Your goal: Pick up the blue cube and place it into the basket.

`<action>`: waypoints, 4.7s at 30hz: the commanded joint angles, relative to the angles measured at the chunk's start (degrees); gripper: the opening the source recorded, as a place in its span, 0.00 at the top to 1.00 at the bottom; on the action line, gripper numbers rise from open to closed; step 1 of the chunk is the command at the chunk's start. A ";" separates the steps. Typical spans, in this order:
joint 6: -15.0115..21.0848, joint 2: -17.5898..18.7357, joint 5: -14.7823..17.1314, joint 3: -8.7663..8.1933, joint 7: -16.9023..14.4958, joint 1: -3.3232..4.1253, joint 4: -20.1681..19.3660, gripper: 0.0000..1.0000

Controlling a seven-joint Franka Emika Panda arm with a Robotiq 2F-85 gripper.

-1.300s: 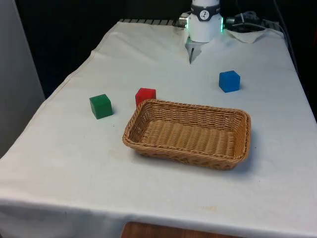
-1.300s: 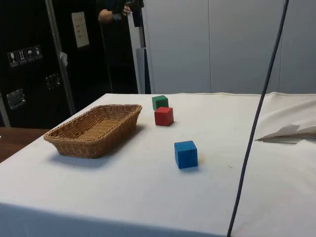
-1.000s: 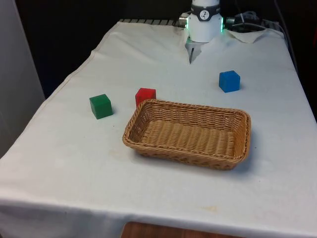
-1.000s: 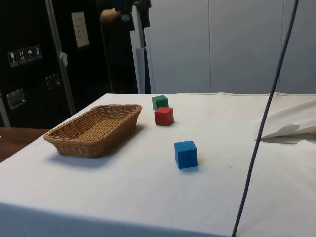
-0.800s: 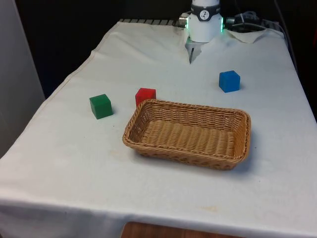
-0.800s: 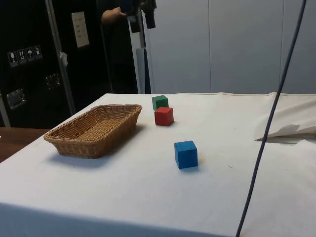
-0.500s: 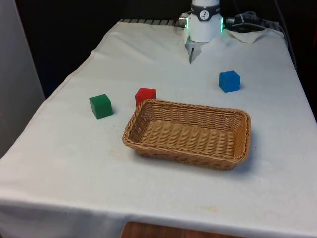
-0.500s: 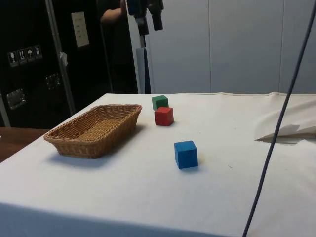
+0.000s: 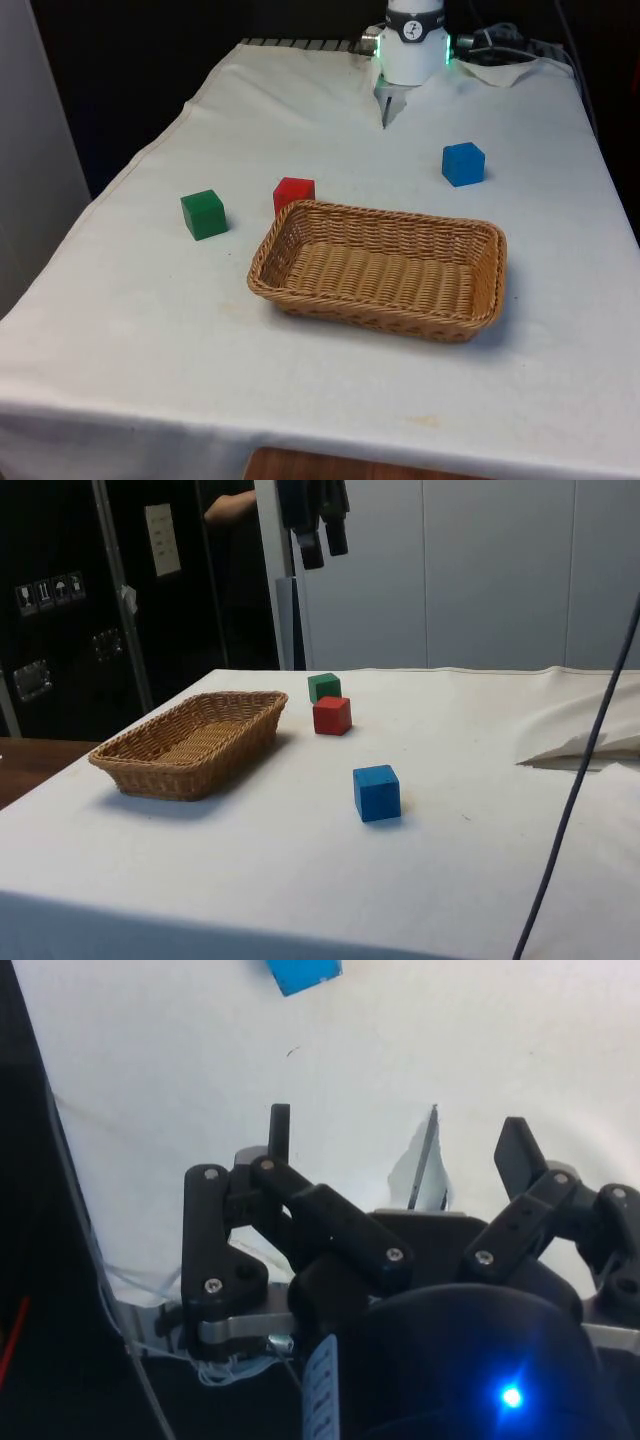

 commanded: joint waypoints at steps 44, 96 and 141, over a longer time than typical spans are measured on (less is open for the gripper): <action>19.02 -0.74 -1.26 6.07 -3.50 0.06 -15.87 0.00; 47.10 11.63 -10.26 7.45 -0.17 -0.06 -27.33 0.00; 55.69 20.28 -16.62 5.44 -2.58 0.23 -26.99 0.00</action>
